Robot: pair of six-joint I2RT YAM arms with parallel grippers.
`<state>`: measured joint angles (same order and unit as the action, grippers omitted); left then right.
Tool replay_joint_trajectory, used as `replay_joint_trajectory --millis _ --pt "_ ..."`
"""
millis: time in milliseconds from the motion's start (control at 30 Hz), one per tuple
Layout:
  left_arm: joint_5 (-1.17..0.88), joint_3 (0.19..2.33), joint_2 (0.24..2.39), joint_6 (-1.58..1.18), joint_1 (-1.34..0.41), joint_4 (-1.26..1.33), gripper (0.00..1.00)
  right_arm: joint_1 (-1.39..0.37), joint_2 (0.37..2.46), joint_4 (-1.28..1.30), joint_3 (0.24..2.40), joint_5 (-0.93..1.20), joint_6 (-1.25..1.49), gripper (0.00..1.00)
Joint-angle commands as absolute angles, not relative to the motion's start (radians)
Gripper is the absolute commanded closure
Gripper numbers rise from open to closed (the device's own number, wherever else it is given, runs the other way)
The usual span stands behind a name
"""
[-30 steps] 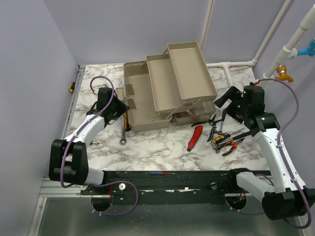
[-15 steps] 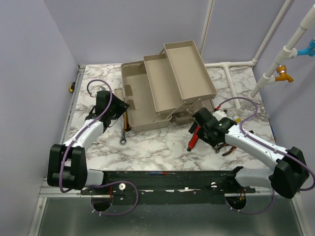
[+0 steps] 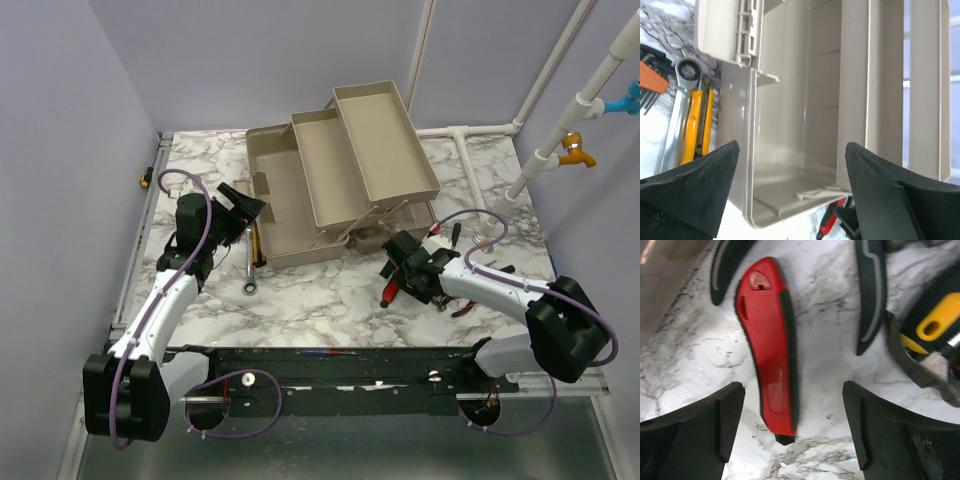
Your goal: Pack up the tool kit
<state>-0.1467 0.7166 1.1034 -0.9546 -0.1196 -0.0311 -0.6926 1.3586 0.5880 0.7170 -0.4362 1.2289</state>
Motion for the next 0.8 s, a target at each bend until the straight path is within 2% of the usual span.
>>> replay_joint_trajectory --millis 0,133,233,333,367,467,533,700,767 --pt "-0.237 0.635 0.982 -0.935 -0.117 -0.081 0.11 -0.705 1.393 0.466 0.709 -0.456 1.196 0.14" --pt "-0.245 0.639 0.89 -0.856 -0.117 -0.185 0.11 -0.705 1.412 0.471 0.705 -0.466 1.183 0.23" --pt "-0.248 0.648 0.833 -0.806 -0.117 -0.294 0.11 -0.705 1.414 0.483 0.708 -0.476 1.164 0.37" --pt "-0.263 0.661 0.772 -0.748 -0.117 -0.39 0.11 -0.705 1.426 0.512 0.727 -0.483 1.141 0.58" --pt "-0.267 0.666 0.753 -0.722 -0.117 -0.418 0.11 -0.705 1.431 0.525 0.735 -0.488 1.135 0.61" --pt "-0.273 0.696 0.703 -0.648 -0.117 -0.503 0.11 -0.706 1.431 0.571 0.766 -0.496 1.102 0.86" --pt "-0.285 0.727 0.683 -0.608 -0.115 -0.556 0.11 -0.706 1.408 0.562 0.773 -0.471 1.033 0.94" --pt "-0.3 0.795 0.669 -0.53 -0.116 -0.644 0.11 -0.705 1.284 0.527 0.744 -0.408 0.954 0.92" --pt "-0.287 0.805 0.67 -0.514 -0.115 -0.657 0.11 -0.705 1.245 0.502 0.724 -0.384 0.938 0.76"
